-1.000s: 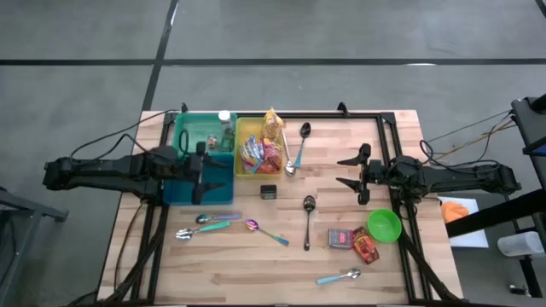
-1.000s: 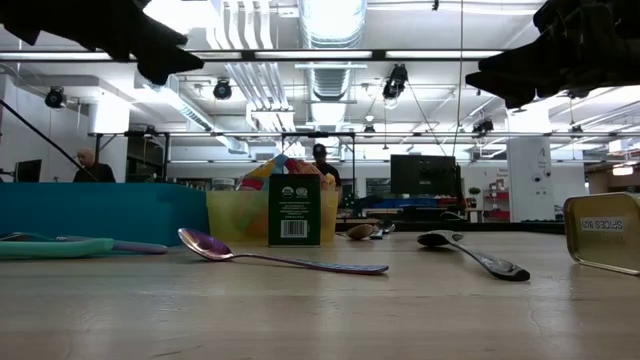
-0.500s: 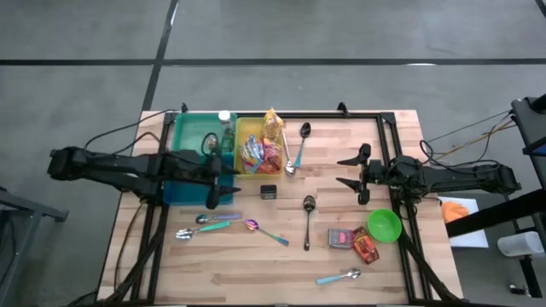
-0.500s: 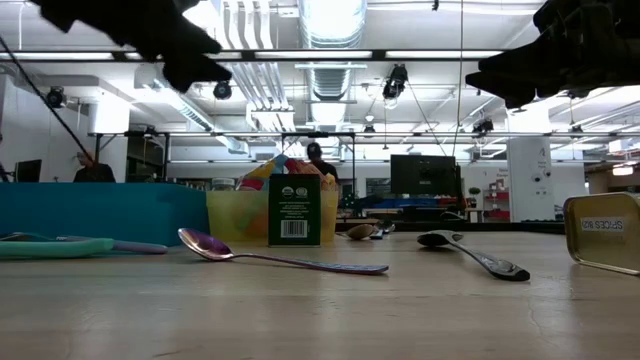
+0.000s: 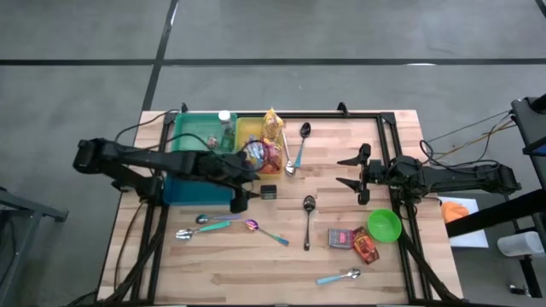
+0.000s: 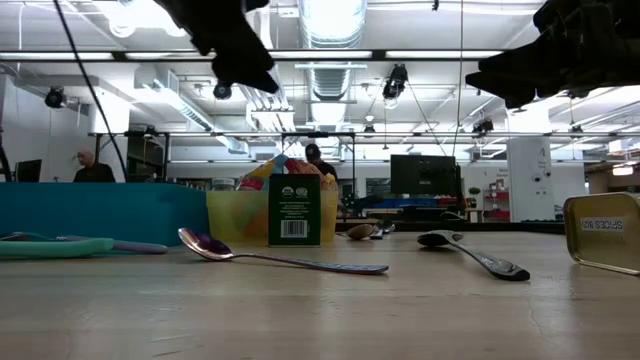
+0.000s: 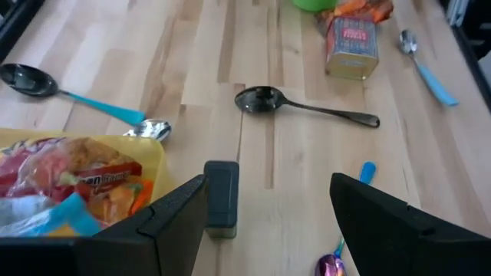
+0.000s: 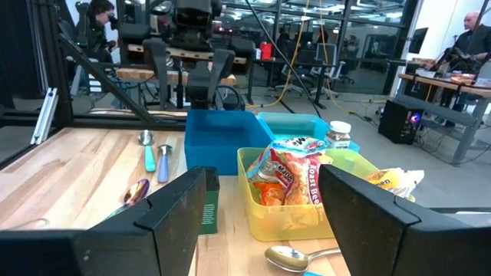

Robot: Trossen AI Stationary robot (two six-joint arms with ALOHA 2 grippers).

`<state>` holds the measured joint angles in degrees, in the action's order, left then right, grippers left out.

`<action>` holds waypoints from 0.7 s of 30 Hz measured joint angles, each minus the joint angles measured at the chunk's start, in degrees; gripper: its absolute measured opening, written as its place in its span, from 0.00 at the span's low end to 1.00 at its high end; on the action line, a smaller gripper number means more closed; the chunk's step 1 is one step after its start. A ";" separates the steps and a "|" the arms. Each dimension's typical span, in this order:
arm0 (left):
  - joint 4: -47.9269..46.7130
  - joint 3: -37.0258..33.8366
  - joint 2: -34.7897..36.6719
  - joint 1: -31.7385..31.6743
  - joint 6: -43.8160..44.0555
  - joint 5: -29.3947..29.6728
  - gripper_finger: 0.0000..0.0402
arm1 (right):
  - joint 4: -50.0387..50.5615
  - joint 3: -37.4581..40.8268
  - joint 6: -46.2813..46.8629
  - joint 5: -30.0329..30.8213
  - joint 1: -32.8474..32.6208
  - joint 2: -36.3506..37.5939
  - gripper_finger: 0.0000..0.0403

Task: Pick & Place Food Item
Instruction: Put the green spice can into the green bin

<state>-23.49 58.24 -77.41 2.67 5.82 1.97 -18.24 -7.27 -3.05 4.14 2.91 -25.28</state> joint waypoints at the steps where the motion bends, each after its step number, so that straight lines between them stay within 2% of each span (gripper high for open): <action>1: -0.37 1.15 -1.33 0.06 -0.01 0.14 0.69 | 0.00 0.00 -0.09 0.00 -0.01 0.00 0.62; 13: -4.26 10.15 -15.57 0.10 -0.85 2.78 0.69 | 0.01 0.00 -0.08 0.00 0.00 0.00 0.62; 21: -6.73 10.29 -19.80 0.17 -0.38 3.47 0.69 | 0.02 0.00 -0.13 0.00 0.00 0.00 0.62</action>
<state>-30.23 68.54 -97.21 2.84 5.44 5.44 -18.22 -7.27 -3.18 4.14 2.91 -25.28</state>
